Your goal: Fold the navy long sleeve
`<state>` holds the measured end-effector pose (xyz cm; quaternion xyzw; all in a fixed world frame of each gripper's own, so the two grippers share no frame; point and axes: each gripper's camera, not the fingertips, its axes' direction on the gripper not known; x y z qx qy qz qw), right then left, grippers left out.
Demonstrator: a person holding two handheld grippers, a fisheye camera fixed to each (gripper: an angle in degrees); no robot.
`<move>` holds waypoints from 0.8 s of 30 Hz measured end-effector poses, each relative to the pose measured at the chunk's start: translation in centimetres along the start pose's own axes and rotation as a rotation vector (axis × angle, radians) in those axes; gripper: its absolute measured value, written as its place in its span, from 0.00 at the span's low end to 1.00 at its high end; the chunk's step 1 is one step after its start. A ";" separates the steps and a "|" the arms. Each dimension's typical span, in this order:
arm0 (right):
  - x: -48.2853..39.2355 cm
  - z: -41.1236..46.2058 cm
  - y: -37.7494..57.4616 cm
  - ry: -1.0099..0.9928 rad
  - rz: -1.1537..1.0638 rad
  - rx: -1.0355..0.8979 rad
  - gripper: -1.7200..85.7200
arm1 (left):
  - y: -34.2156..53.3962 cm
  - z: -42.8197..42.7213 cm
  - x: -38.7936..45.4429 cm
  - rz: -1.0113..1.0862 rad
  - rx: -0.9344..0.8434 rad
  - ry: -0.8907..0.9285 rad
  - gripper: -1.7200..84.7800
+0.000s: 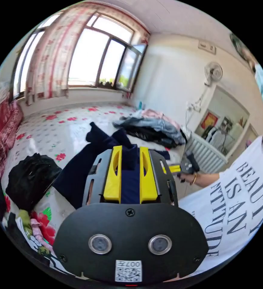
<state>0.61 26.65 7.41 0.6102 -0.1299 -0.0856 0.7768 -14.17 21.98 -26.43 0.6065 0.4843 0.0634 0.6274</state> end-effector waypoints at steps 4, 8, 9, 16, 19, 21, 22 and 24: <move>3.8 0.0 1.0 0.010 0.125 -0.037 0.06 | 5.0 6.8 0.3 -0.055 -0.168 -0.017 0.13; 6.6 1.2 -0.3 0.002 0.163 -0.069 0.07 | 11.9 11.6 -3.3 -0.210 -0.373 -0.129 0.12; 6.9 1.5 -0.8 -0.004 0.159 -0.068 0.07 | 13.2 12.7 -4.5 -0.232 -0.433 -0.174 0.12; 11.5 6.6 -11.4 0.039 0.239 -0.113 0.07 | 14.4 18.7 -10.3 -0.218 -0.567 -0.356 0.12; 13.4 10.6 -14.8 0.038 0.365 -0.192 0.07 | 14.7 21.9 -11.9 -0.208 -0.635 -0.440 0.07; 14.3 13.5 -15.4 0.015 0.398 -0.283 0.06 | 15.5 23.7 -12.4 -0.199 -0.685 -0.498 0.04; 14.7 13.8 -15.3 0.077 0.410 -0.278 0.04 | 15.5 23.8 -12.4 -0.196 -0.673 -0.500 0.03; 15.0 12.3 -14.9 0.081 0.361 -0.216 0.03 | 15.9 24.4 -12.5 -0.166 -0.685 -0.508 0.02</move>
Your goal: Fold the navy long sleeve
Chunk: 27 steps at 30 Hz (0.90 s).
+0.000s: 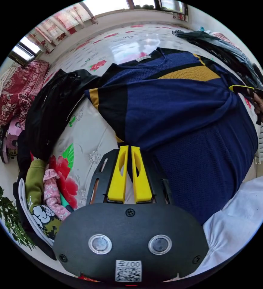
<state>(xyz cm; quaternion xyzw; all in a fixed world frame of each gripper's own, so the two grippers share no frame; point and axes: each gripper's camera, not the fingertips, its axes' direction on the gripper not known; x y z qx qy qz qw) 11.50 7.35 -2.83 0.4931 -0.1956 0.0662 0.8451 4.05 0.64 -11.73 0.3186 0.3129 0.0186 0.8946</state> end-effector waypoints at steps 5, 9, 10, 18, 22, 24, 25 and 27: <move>4.5 -7.0 7.5 -0.112 -0.010 0.196 0.02 | -0.4 1.1 -0.2 0.038 0.023 0.013 0.01; 6.9 -6.1 13.0 -0.176 0.068 0.110 0.02 | -0.8 1.8 -0.9 0.030 0.036 0.026 0.02; 7.4 -5.2 14.3 -0.144 0.114 0.057 0.02 | -0.8 1.9 -1.0 0.030 0.039 0.026 0.02; 8.8 -7.0 15.4 -0.039 0.082 0.122 0.06 | 0.5 0.9 -5.4 -0.179 0.035 0.092 0.09; 11.7 -7.4 14.0 0.101 0.115 0.183 0.08 | 3.6 -0.9 -5.6 -0.263 0.084 0.157 0.08; 14.7 -7.4 13.4 0.152 0.202 0.193 0.09 | 5.6 -1.0 -4.7 -0.281 0.058 0.181 0.07; 16.9 -7.4 13.1 0.184 0.264 0.201 0.09 | 6.0 -0.9 -4.4 -0.280 0.045 0.188 0.07; 20.3 -7.3 12.9 0.225 0.387 0.205 0.10 | 7.7 -0.4 -3.5 -0.285 -0.001 0.213 0.07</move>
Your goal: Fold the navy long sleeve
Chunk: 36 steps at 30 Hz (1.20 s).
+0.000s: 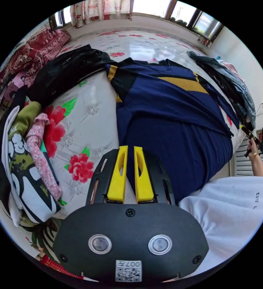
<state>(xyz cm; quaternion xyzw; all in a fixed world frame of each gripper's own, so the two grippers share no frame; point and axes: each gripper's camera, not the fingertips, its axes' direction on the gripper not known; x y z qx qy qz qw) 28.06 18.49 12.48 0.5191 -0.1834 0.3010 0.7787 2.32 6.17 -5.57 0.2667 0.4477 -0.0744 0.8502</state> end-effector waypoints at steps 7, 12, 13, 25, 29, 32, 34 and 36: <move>6.8 4.1 -2.4 -0.059 0.294 -0.041 0.10 | 2.0 0.4 0.1 -0.031 -0.055 0.045 0.04; 5.8 2.5 -3.5 -0.233 0.305 0.039 0.04 | 1.5 -0.1 -0.1 -0.026 -0.041 0.051 0.02; 4.5 0.6 -4.0 -0.294 0.264 0.121 0.03 | 1.5 -0.2 -0.2 -0.028 -0.037 0.056 0.02; -29.1 -15.1 17.0 -0.749 -0.891 0.406 0.03 | 3.3 -3.3 -3.6 -0.138 0.107 0.154 0.03; -36.4 -8.3 27.0 -0.775 -1.129 -0.069 0.04 | 5.0 -3.6 -5.1 -0.163 0.138 0.187 0.06; -36.5 -6.7 28.7 -0.747 -1.150 -0.095 0.05 | 5.8 -3.6 -5.5 -0.135 0.136 0.194 0.08; -36.5 -6.1 28.3 -0.674 -1.155 -0.064 0.05 | 6.0 -3.6 -5.3 -0.102 0.145 0.203 0.09; -36.7 -5.3 27.1 -0.639 -1.131 -0.046 0.05 | 5.4 -3.5 -4.9 -0.046 0.159 0.201 0.10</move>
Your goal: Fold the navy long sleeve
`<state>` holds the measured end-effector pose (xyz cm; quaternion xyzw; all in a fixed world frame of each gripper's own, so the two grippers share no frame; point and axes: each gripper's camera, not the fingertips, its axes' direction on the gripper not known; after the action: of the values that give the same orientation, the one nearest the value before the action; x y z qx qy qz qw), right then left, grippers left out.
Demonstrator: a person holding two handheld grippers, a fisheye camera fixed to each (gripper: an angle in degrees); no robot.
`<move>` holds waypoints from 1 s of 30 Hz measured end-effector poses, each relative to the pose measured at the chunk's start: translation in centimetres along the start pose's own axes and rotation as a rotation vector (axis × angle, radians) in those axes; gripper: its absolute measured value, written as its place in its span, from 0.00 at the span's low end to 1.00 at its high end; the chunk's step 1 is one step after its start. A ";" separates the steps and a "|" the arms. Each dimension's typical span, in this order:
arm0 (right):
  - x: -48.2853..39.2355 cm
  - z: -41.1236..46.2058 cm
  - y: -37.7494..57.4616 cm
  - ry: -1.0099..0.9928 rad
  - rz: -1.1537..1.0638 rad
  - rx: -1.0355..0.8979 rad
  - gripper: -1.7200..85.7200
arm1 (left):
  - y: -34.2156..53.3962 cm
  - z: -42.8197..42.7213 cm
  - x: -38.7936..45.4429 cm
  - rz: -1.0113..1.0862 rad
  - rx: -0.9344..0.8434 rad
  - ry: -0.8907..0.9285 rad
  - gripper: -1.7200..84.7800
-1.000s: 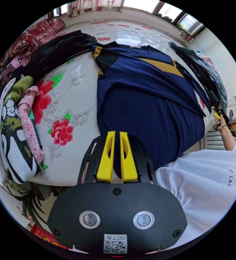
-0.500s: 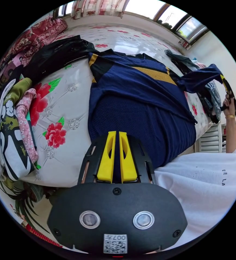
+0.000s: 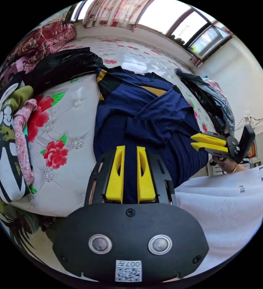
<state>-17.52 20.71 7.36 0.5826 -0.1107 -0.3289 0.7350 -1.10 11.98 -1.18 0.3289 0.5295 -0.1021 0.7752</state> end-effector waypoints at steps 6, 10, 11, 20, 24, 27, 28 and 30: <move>3.5 4.5 -3.8 -0.139 0.122 -0.013 0.05 | -3.9 3.0 1.4 0.119 -0.024 0.015 0.15; 3.3 10.0 -5.6 -0.165 0.165 -0.055 0.04 | -5.1 5.6 2.5 0.140 -0.085 -0.036 0.14; 3.4 11.2 -5.9 -0.204 0.197 -0.064 0.04 | -4.9 5.9 2.6 0.129 -0.084 -0.073 0.12; 0.1 9.6 -5.1 -0.428 0.023 0.016 0.02 | 3.0 -0.9 0.2 0.103 0.097 -0.056 0.01; -2.8 9.7 -3.9 -0.524 -0.073 -0.056 0.03 | 8.5 -3.5 -0.4 0.128 0.095 -0.025 0.01; -3.4 9.9 -1.4 -0.501 -0.105 -0.128 0.05 | 11.9 -3.6 -0.6 0.128 0.008 -0.063 0.02; -3.0 9.6 -0.2 -0.456 -0.102 -0.146 0.06 | 12.5 -3.7 -0.7 0.124 0.001 -0.080 0.03; -1.7 8.7 1.5 -0.392 -0.069 -0.142 0.07 | 13.6 -4.4 -0.9 0.101 0.005 -0.109 0.07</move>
<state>-23.08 15.12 11.68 0.4574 -0.2079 -0.4680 0.7270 2.07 24.94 4.10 0.3512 0.4692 -0.0822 0.8061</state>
